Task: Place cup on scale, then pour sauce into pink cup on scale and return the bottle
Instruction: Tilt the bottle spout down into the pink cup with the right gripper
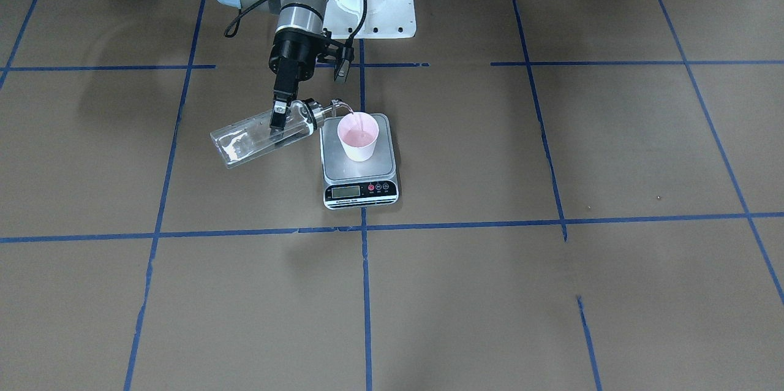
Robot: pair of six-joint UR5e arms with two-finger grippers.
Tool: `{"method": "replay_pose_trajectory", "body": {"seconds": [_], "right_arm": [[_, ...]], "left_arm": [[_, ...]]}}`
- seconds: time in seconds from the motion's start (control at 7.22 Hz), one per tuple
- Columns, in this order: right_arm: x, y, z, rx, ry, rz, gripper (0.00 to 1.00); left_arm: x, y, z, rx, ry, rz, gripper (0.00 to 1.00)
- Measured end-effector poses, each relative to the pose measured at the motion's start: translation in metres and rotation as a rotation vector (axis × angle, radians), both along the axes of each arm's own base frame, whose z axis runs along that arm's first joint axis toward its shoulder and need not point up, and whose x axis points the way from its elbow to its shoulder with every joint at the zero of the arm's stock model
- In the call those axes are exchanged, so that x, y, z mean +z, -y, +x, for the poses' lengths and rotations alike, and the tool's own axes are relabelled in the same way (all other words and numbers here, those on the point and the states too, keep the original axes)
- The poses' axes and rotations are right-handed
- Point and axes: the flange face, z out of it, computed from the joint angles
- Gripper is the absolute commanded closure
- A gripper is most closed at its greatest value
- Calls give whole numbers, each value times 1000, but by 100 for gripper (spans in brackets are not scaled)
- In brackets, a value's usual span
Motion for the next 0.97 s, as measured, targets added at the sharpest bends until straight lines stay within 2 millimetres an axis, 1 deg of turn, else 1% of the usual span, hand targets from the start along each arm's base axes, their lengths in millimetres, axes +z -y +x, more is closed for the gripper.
{"method": "replay_pose_trajectory", "body": {"seconds": [0.69, 0.97], "right_arm": [[6, 4, -4, 50, -157, 65, 100], [4, 4, -3, 58, -188, 75, 100]], "left_arm": [[0, 0, 0, 0, -2, -1, 0], [-1, 0, 0, 1, -4, 0, 0]]}}
